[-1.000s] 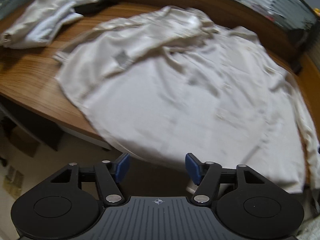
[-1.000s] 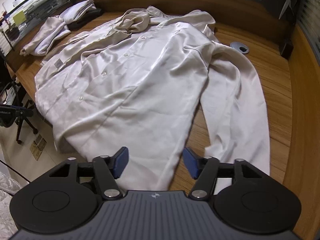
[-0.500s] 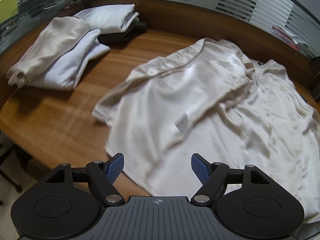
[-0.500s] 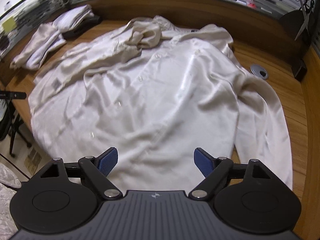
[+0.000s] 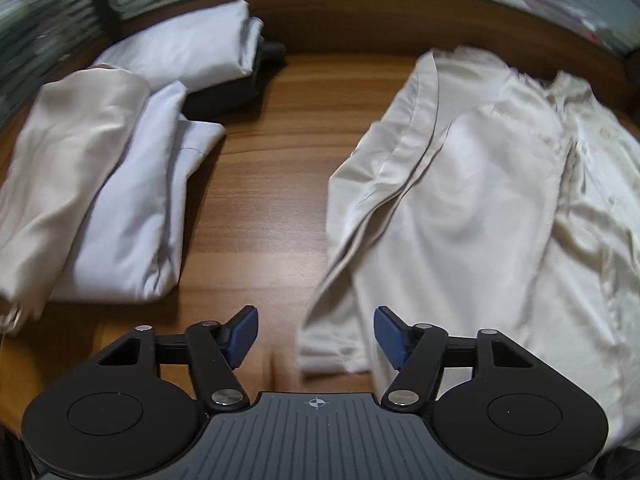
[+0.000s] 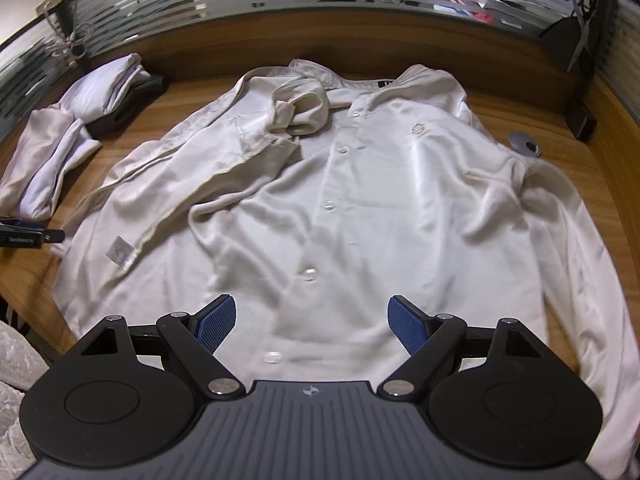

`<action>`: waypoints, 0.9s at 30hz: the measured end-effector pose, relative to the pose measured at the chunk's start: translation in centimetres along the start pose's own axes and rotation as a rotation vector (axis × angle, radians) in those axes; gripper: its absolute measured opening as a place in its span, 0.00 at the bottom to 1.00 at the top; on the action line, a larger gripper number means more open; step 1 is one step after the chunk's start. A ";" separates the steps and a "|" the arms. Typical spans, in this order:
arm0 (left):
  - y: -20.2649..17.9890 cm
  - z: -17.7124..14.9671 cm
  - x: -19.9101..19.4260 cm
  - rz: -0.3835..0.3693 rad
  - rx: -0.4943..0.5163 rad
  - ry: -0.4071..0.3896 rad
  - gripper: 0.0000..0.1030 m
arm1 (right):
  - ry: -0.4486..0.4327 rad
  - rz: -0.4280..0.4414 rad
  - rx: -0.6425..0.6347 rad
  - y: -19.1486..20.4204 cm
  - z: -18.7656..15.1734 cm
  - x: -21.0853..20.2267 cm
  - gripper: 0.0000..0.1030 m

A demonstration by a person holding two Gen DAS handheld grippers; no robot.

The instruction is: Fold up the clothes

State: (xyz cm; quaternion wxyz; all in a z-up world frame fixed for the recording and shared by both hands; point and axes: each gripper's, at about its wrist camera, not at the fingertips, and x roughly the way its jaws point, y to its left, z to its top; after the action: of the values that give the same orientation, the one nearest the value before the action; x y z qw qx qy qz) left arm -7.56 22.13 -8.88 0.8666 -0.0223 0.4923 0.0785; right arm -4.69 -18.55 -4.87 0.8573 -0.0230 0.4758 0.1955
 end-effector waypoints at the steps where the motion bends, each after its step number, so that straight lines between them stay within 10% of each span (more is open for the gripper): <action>1: 0.4 0.3 0.5 -0.011 0.014 0.006 0.55 | 0.000 -0.003 0.012 0.9 -0.2 0.1 0.85; 5: 1.7 1.1 2.2 -0.056 0.080 0.023 0.45 | -0.002 0.001 0.059 4.5 -0.3 0.4 0.85; 9: 1.2 1.3 2.6 -0.111 0.191 0.018 0.06 | -0.014 0.015 0.099 8.0 0.0 0.8 0.85; 18: 0.3 3.2 -0.5 -0.295 0.330 -0.053 0.04 | -0.050 0.241 0.132 16.5 4.7 3.9 0.75; 27: -2.5 2.8 -3.1 -0.431 0.482 -0.125 0.04 | 0.097 0.468 0.332 19.3 8.7 11.7 0.59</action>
State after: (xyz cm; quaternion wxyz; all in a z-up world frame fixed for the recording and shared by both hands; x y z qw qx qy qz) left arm -6.36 19.68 -4.84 0.8721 0.0846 0.4266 -0.2243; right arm 0.99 4.85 -6.95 0.7572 0.2189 0.5340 0.3059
